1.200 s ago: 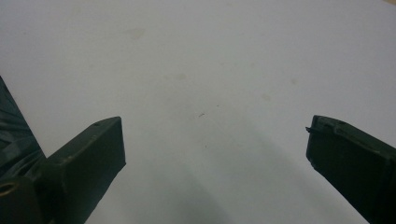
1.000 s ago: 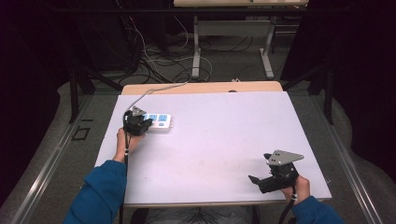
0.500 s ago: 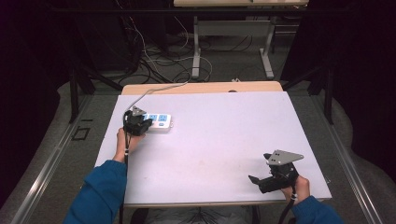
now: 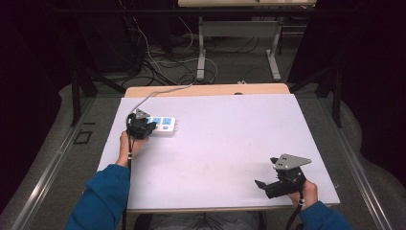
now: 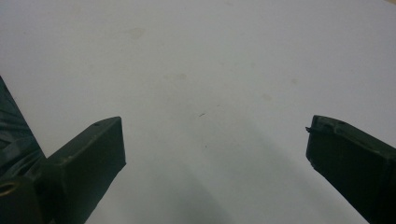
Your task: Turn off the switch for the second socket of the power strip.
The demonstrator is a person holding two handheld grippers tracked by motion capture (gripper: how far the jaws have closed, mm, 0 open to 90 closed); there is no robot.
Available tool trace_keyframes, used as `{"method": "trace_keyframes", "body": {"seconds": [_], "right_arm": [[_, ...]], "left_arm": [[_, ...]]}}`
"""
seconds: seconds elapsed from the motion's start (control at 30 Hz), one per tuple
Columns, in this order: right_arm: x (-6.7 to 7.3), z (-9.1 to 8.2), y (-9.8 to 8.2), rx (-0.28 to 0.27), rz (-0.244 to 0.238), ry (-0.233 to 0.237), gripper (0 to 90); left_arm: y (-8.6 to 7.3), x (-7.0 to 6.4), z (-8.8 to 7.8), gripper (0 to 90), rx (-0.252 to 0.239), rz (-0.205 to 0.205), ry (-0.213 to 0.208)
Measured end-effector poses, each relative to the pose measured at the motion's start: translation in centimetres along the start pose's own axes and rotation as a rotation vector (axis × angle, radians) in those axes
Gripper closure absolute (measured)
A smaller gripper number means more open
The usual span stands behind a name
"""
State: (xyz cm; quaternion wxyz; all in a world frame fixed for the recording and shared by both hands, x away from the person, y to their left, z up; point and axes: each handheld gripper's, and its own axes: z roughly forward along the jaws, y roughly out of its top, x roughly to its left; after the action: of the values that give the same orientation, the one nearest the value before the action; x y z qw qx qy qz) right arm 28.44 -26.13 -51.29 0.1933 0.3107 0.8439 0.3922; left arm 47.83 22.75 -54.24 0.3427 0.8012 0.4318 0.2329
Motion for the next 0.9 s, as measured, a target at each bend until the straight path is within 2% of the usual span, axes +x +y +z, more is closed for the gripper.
{"method": "trace_keyframes", "body": {"seconds": [0.03, 0.37, 0.63, 0.77, 0.8, 0.9], "right_arm": [[0.01, 0.00, 0.01, 0.002, -0.001, 0.000, 4.0], [0.02, 0.05, 0.00, 0.000, 0.000, -0.002, 4.0], [0.00, 0.03, 0.00, 0.001, 0.000, -0.002, 4.0], [-0.01, -0.02, 0.02, 0.004, -0.001, 0.002, 4.0], [-0.01, 0.00, 0.01, 0.002, 0.000, 0.001, 4.0], [0.01, 0.04, 0.00, -0.001, 0.000, -0.002, 4.0]], "left_arm": [[0.05, 0.05, -0.09, 90.0, 0.013, 0.005, -0.005], [0.07, -0.07, 0.00, 90.0, 0.001, 0.004, -0.002], [0.10, -0.10, -0.09, 90.0, 0.016, 0.003, -0.002], [0.07, -0.18, 0.03, 90.0, -0.001, 0.007, 0.006], [0.11, -0.14, -0.08, 90.0, 0.015, 0.014, 0.004], [0.12, -0.15, -0.08, 90.0, 0.015, 0.015, 0.003]]}}
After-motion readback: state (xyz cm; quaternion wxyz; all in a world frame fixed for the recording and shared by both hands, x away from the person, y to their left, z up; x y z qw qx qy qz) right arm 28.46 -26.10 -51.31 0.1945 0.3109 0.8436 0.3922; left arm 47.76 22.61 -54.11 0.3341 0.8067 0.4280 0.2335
